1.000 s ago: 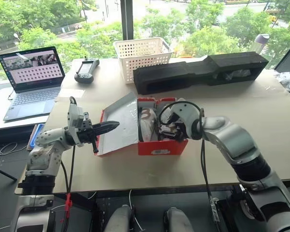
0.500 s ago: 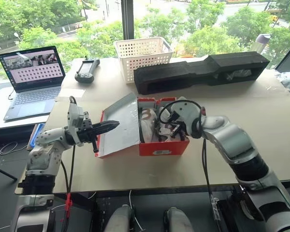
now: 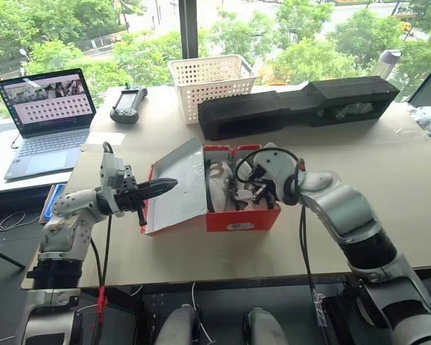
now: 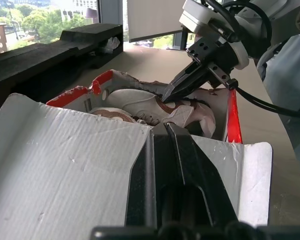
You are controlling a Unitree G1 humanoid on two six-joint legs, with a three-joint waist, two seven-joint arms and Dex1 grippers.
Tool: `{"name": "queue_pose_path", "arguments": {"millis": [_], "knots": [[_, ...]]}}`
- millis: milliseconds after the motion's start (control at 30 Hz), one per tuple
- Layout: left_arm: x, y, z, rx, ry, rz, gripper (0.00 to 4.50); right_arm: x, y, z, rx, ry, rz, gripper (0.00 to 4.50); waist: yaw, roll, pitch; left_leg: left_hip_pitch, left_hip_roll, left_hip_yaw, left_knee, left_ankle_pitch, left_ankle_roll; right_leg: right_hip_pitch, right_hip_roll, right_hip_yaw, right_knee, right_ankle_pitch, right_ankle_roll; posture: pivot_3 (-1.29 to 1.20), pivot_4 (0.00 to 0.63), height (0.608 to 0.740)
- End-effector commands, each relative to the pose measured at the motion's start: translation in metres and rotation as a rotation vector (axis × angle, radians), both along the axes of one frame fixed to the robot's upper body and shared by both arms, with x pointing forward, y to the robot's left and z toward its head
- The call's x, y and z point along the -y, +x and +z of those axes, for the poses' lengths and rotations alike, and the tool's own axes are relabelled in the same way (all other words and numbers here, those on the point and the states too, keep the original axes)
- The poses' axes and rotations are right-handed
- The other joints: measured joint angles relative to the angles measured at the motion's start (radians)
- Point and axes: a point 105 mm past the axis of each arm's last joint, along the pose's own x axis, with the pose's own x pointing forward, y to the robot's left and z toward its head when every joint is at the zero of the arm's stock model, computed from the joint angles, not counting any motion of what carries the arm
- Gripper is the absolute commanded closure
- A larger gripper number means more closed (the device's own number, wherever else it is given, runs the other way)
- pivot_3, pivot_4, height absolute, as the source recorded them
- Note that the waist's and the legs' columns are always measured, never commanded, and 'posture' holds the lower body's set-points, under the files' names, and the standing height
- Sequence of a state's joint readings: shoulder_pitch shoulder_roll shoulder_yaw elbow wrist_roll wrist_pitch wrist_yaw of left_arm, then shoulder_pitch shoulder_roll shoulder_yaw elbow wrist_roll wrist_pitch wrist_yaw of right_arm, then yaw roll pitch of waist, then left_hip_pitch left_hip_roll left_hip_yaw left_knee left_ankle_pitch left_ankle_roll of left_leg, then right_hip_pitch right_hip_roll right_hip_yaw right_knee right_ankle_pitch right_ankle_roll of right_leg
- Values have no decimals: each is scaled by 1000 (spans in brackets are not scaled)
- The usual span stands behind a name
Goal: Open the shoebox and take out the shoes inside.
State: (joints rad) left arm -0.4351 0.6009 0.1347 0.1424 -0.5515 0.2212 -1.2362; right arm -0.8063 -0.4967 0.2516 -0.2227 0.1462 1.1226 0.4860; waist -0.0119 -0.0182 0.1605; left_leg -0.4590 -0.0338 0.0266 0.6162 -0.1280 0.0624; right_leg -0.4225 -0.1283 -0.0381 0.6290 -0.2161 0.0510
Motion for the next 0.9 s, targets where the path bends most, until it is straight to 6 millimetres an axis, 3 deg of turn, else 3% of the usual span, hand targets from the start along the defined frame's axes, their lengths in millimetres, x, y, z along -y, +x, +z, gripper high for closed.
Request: {"name": "queue_pose_path", "arguments": {"millis": [33,67,200,467,700,867,900], "knots": [[0,0,12,47,13,-5,4500,0,4,27,75,31,1,1612,0,0,0,0,0,0,0,0,0,0,0,0,0,0,0,0,150,731],[0,0,12,47,13,-4,4500,1,6,29,82,23,3,1366,0,0,0,0,0,0,0,0,0,0,0,0,0,0,0,0,150,731],[0,0,12,47,11,0,4500,3,13,30,85,5,10,1366,-1,0,0,0,0,0,0,-1,-1,0,0,0,0,0,0,0,150,731],[0,0,10,38,10,7,4500,-2,42,5,48,-70,73,1366,-3,0,0,0,0,0,0,0,0,0,1,0,0,0,0,0,150,731],[-1,0,8,35,13,20,4500,-1,40,-25,-62,-88,115,1366,-2,0,0,1,-1,0,0,1,1,1,1,0,1,0,0,0,150,731],[-2,0,8,38,11,30,4500,4,40,-31,-105,-62,93,1366,-1,0,0,1,-1,0,0,0,0,0,1,0,1,0,0,0,150,731],[-2,0,8,39,10,31,4500,4,40,-31,-108,-54,92,1612,-1,0,0,1,-1,0,0,0,0,0,1,0,1,0,0,0,150,731]]}}
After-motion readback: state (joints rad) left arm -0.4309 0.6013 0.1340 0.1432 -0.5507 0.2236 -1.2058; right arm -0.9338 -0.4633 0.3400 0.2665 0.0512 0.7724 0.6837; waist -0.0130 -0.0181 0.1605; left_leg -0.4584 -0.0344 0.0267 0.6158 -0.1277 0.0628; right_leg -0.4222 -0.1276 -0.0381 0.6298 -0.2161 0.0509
